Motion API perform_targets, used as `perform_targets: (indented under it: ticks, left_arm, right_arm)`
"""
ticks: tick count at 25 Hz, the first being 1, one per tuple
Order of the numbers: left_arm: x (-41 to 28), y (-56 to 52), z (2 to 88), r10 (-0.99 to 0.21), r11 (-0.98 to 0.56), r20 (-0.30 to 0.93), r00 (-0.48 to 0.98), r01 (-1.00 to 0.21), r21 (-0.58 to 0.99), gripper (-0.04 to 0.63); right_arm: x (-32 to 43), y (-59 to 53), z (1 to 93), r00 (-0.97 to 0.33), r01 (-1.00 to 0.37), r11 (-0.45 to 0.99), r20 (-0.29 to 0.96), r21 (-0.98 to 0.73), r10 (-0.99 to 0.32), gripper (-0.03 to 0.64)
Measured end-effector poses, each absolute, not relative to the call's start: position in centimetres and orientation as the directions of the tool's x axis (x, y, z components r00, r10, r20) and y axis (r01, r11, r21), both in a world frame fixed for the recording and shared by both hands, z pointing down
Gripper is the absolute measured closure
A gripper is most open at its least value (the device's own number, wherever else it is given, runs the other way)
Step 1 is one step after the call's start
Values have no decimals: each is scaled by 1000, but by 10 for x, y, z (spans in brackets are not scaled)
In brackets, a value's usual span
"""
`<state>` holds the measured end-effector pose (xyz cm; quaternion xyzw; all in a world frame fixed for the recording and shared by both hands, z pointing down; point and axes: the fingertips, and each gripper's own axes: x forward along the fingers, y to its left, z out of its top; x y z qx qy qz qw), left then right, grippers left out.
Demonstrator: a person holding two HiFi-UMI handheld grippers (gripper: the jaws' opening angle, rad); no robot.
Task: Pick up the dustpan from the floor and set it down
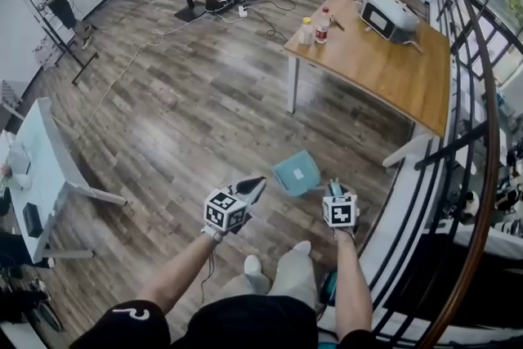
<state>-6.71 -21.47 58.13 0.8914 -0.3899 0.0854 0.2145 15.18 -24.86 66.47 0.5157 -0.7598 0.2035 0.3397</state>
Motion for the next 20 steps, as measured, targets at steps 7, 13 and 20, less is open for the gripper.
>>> perform_targets:
  ticks: [7,13,20]
  left_arm:
    - [-46,-246,618,-641,-586,359,678,-735,341,597]
    - [-30,-274,654,-640,-565,380,668,-744,358,597]
    - [-19,-282,701,-625,-522,422,657,-754,400,597]
  right_arm:
    - [155,-279,710,-263,-916,401,743,7,-615,529]
    - [163,-305,750,-270,-914,406,760,-10,-591,529]
    - [166,-303,797,-263,-912,409,798,-23,-542,529]
